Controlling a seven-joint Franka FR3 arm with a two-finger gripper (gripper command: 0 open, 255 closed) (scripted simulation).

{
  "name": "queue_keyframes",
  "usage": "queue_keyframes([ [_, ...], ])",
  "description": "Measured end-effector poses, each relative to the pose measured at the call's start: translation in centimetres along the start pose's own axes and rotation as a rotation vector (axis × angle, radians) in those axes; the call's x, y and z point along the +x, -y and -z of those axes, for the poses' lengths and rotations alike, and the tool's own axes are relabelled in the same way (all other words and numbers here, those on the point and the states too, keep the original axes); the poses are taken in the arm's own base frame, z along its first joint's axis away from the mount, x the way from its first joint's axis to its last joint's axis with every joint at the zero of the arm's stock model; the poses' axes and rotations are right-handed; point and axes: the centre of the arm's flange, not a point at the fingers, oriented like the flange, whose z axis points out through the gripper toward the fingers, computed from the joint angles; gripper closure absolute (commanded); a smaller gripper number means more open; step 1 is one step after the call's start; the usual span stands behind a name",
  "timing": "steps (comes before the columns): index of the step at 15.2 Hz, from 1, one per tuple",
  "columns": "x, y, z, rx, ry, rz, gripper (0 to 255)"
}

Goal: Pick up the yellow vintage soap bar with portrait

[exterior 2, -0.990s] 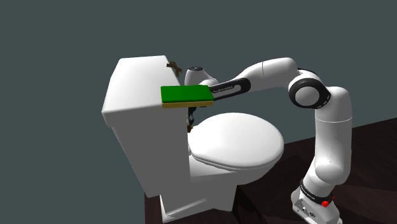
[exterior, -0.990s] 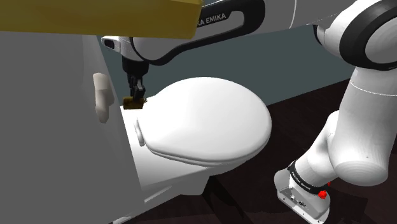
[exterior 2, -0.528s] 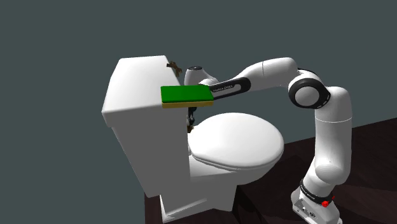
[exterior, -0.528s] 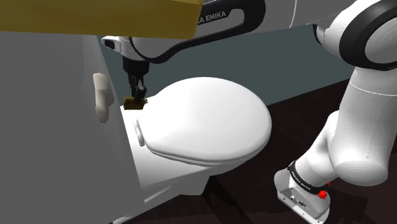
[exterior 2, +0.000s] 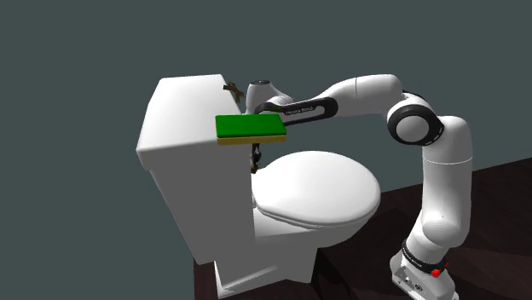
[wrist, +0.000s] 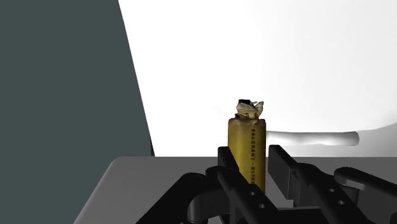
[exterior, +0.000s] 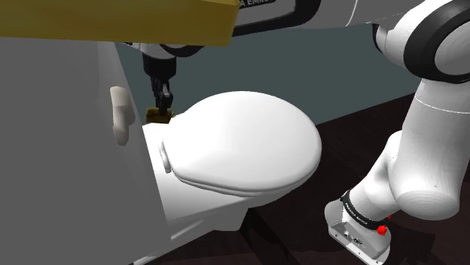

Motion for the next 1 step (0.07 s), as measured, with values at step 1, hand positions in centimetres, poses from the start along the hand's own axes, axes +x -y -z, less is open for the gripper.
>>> queue_keyframes([
  [1,0.10,0.24,0.78,-0.009,-0.011,0.003,255],
])
